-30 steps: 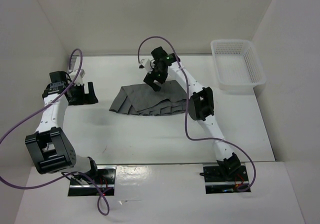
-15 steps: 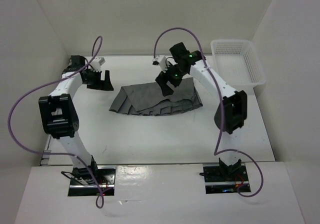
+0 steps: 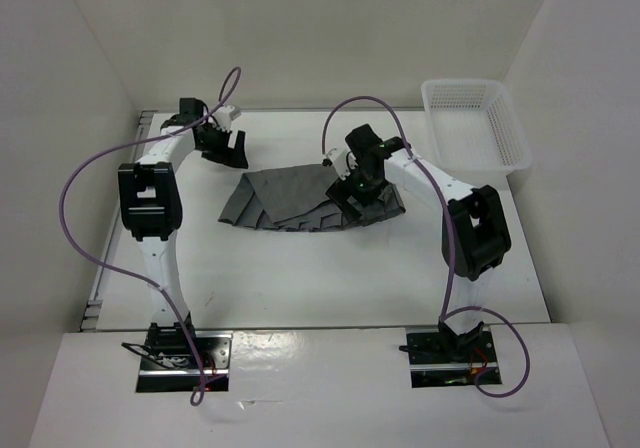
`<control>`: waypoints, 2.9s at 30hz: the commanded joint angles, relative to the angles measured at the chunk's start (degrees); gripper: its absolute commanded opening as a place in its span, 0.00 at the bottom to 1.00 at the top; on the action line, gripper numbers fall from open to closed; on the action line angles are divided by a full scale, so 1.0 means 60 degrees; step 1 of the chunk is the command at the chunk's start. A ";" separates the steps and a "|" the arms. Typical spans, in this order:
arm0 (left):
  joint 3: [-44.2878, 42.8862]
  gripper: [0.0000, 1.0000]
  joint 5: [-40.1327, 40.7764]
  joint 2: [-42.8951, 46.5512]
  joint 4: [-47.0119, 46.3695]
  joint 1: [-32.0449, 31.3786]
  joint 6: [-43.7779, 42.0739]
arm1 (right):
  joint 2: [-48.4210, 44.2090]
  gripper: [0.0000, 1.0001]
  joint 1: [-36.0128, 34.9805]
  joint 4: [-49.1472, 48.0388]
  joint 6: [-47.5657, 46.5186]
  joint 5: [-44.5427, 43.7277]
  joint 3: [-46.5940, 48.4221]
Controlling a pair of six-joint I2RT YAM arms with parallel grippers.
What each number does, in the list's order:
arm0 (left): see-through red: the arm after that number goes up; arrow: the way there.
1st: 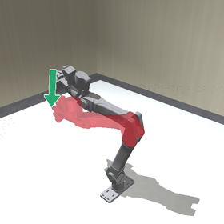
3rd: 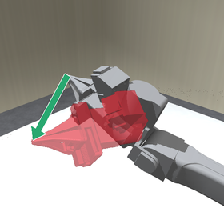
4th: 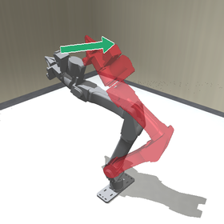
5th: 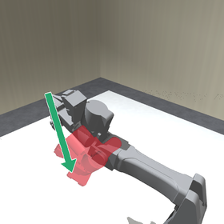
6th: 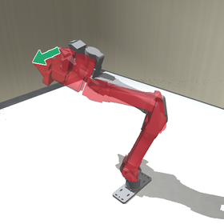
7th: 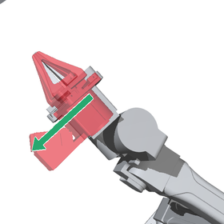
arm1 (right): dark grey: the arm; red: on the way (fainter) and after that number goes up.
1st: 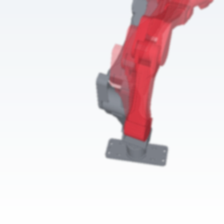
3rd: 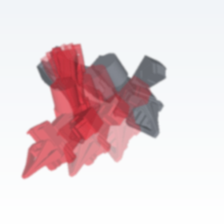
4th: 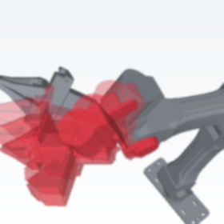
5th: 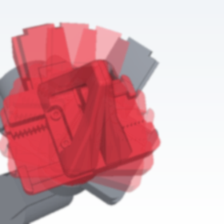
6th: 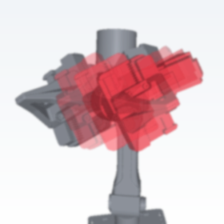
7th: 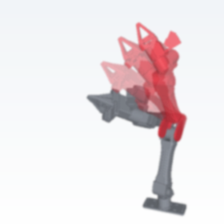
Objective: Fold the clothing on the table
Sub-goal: Fold the skirt
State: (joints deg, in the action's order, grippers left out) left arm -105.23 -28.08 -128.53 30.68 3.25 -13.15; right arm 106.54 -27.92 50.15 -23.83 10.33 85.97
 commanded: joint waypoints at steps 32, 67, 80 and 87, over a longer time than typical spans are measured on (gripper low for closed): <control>0.1672 0.09 -0.2162 -0.0026 0.1626 -0.0570 -0.1166 | -0.0618 0.99 0.0406 -0.0829 0.0207 -0.0578 -0.0120; 0.5206 0.79 -0.2539 0.2514 0.2489 0.1012 -0.2012 | 0.0687 0.99 0.1856 -0.0932 0.0633 0.2585 0.0834; 0.4003 0.72 -0.3905 0.0988 0.3003 0.1201 -0.2350 | -0.0076 0.99 0.1856 -0.1107 0.0633 0.2292 -0.0003; 0.4106 0.54 -0.3905 0.0899 0.3105 0.1290 -0.2570 | -0.0164 0.99 0.1856 -0.1107 0.0633 0.2117 -0.0003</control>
State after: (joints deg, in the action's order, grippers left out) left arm -80.82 -51.64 -121.67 49.47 10.61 -25.19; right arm 108.42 -17.10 45.19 -20.18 23.64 86.13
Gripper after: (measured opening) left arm 0.558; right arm 0.992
